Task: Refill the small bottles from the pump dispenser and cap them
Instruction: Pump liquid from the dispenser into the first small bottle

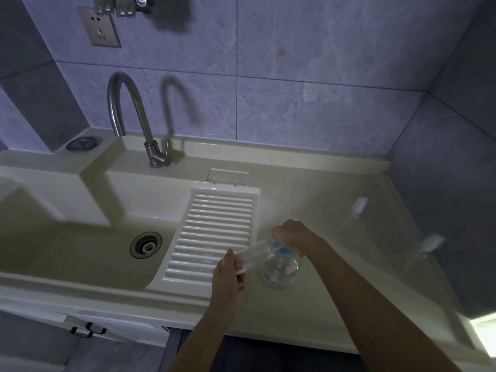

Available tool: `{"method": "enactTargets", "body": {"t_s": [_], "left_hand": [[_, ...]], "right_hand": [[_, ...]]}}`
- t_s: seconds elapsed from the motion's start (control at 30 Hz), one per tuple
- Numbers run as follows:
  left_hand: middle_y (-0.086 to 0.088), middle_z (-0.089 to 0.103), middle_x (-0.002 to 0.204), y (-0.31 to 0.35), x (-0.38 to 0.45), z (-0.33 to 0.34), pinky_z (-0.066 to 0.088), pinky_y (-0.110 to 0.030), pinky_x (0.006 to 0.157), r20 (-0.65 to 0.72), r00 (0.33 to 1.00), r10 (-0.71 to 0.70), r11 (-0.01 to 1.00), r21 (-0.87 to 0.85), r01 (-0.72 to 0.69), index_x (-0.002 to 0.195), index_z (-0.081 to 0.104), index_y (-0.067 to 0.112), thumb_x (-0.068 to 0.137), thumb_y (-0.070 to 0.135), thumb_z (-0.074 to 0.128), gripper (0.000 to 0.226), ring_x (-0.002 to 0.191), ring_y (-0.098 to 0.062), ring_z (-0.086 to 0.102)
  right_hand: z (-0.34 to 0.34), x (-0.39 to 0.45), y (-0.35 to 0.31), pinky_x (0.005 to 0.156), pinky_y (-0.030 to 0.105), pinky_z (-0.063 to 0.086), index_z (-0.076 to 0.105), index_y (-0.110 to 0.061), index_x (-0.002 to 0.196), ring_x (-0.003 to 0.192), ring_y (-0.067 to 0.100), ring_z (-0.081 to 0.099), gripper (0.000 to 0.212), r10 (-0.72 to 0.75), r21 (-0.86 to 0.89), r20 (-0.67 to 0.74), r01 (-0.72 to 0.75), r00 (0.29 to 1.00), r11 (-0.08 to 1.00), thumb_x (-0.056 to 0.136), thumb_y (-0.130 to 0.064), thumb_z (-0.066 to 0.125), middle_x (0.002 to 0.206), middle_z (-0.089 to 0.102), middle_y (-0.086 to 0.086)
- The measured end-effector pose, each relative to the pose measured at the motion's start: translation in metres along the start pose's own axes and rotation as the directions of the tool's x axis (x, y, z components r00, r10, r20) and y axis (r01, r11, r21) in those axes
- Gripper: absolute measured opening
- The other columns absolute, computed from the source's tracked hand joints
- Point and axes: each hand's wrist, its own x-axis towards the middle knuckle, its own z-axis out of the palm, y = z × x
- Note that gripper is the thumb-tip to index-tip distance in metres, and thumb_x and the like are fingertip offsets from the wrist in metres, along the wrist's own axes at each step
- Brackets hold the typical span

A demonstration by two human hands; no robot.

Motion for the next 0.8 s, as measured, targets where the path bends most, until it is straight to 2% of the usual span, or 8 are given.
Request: {"method": "enactTargets", "body": {"t_s": [0.1, 0.2, 0.33, 0.4, 0.57, 0.63, 0.7, 0.8], "left_hand": [[-0.007, 0.039, 0.052, 0.001, 0.002, 0.0, 0.028, -0.018, 0.033, 0.01, 0.999, -0.039, 0.999, -0.007, 0.039, 0.082, 0.053, 0.002, 0.101, 0.033, 0.037, 0.039, 0.033, -0.007, 0.035], [-0.005, 0.042, 0.054, 0.001, 0.001, 0.001, 0.03, -0.018, 0.035, 0.027, 0.998, -0.057, 0.998, -0.034, 0.058, 0.093, 0.057, 0.0, 0.101, 0.034, 0.037, 0.04, 0.036, -0.007, 0.036], [-0.003, 0.042, 0.052, 0.002, 0.001, 0.001, 0.03, -0.018, 0.034, 0.03, 0.997, -0.068, 0.997, -0.047, 0.069, 0.093, 0.056, 0.001, 0.101, 0.034, 0.037, 0.039, 0.035, -0.006, 0.037], [-0.002, 0.041, 0.05, 0.003, -0.001, 0.001, 0.029, -0.018, 0.034, 0.035, 0.997, -0.064, 0.996, -0.056, 0.066, 0.09, 0.055, 0.003, 0.101, 0.034, 0.037, 0.038, 0.035, -0.006, 0.036], [0.0, 0.039, 0.046, 0.002, -0.002, 0.002, 0.026, -0.018, 0.034, 0.034, 0.997, -0.074, 0.994, -0.08, 0.077, 0.085, 0.053, 0.004, 0.101, 0.034, 0.036, 0.038, 0.034, -0.006, 0.033], [-0.001, 0.038, 0.046, 0.0, -0.001, 0.001, 0.025, -0.017, 0.034, 0.023, 0.997, -0.078, 0.994, -0.072, 0.079, 0.085, 0.053, 0.004, 0.101, 0.034, 0.035, 0.039, 0.033, -0.007, 0.032], [-0.002, 0.037, 0.047, -0.002, -0.001, 0.0, 0.024, -0.017, 0.033, 0.022, 0.996, -0.085, 0.994, -0.065, 0.087, 0.087, 0.055, 0.002, 0.101, 0.034, 0.035, 0.04, 0.033, -0.007, 0.031], [-0.001, 0.038, 0.048, -0.003, -0.002, -0.001, 0.024, -0.017, 0.034, 0.038, 0.995, -0.092, 0.994, -0.056, 0.094, 0.093, 0.058, 0.0, 0.102, 0.034, 0.033, 0.043, 0.034, -0.006, 0.031]], "right_hand": [[-0.002, 0.0, -0.001, 0.07, 0.03, 0.043, 0.055, -0.004, 0.097, 0.091, 0.028, 0.055, 0.022, 0.015, 0.043, 0.018, -0.016, 1.0, 0.999, 0.093, -0.022, 0.043, 0.095, 0.049, 0.012], [-0.006, -0.001, 0.0, 0.09, 0.04, 0.044, 0.049, -0.004, 0.13, 0.112, 0.029, 0.052, 0.045, 0.066, 0.243, 0.149, -0.101, 0.987, 0.965, 0.096, -0.034, 0.043, 0.125, 0.051, 0.015], [-0.009, -0.001, 0.002, 0.102, 0.043, 0.036, 0.044, -0.003, 0.138, 0.123, 0.029, 0.047, 0.055, 0.092, 0.34, 0.259, -0.18, 0.962, 0.923, 0.097, -0.039, 0.042, 0.144, 0.044, 0.017], [-0.008, -0.001, 0.002, 0.097, 0.042, 0.039, 0.046, -0.004, 0.131, 0.121, 0.032, 0.048, 0.044, 0.059, 0.323, 0.22, -0.13, 0.974, 0.938, 0.099, -0.033, 0.04, 0.136, 0.047, 0.017], [-0.005, 0.0, -0.001, 0.066, 0.029, 0.047, 0.048, 0.0, 0.094, 0.077, 0.024, 0.052, 0.014, 0.019, 0.065, 0.045, -0.022, 0.999, 0.998, 0.095, -0.012, 0.041, 0.091, 0.046, 0.011], [-0.005, -0.002, -0.002, 0.07, 0.029, 0.045, 0.052, -0.002, 0.095, 0.088, 0.031, 0.057, 0.014, -0.006, 0.003, 0.009, 0.006, 1.0, 1.0, 0.094, -0.012, 0.041, 0.093, 0.046, 0.013], [-0.001, 0.0, -0.001, 0.075, 0.03, 0.04, 0.054, -0.004, 0.101, 0.106, 0.036, 0.056, 0.019, 0.022, 0.093, -0.031, -0.019, 0.999, 0.996, 0.095, -0.012, 0.037, 0.098, 0.046, 0.014], [0.001, 0.001, 0.0, 0.077, 0.029, 0.037, 0.047, -0.007, 0.097, 0.098, 0.031, 0.054, 0.013, 0.061, 0.203, -0.024, -0.055, 0.998, 0.978, 0.096, -0.013, 0.036, 0.1, 0.046, 0.014]]}}
